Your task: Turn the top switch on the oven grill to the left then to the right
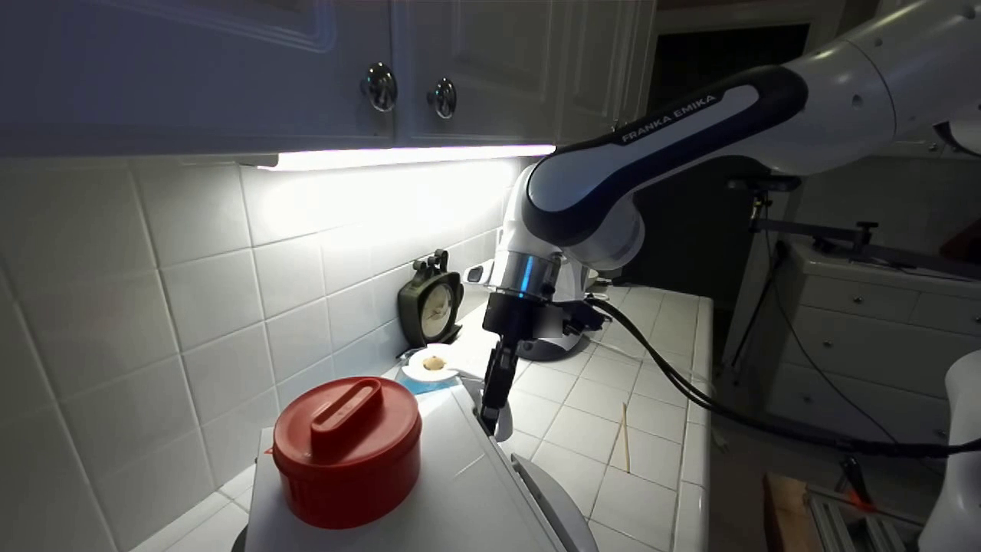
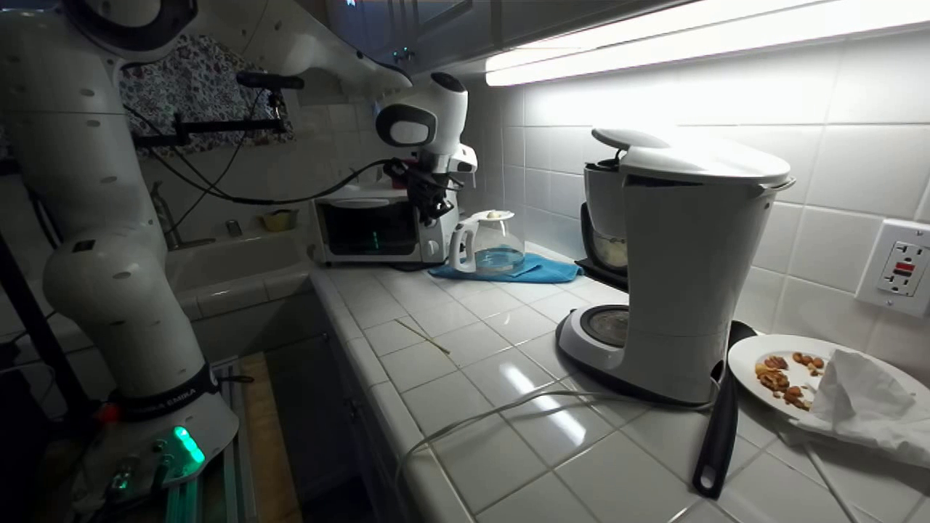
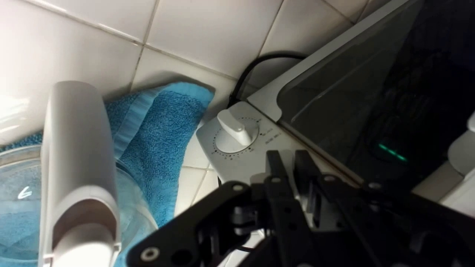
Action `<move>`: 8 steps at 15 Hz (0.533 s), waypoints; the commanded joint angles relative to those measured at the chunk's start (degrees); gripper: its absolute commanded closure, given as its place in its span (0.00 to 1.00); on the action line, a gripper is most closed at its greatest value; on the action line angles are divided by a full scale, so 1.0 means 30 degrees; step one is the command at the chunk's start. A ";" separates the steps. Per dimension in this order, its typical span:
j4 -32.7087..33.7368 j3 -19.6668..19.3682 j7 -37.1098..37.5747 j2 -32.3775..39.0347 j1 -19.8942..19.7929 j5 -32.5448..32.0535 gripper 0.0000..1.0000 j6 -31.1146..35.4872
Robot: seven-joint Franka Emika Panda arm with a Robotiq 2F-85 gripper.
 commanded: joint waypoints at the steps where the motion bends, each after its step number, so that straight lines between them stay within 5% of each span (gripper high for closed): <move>1: -0.0391 0.0012 0.0525 -0.0288 0.0016 0.1581 0.93 -0.0711; 8: -0.0615 -0.0247 0.0595 -0.0222 -0.0082 0.3106 0.93 -0.1074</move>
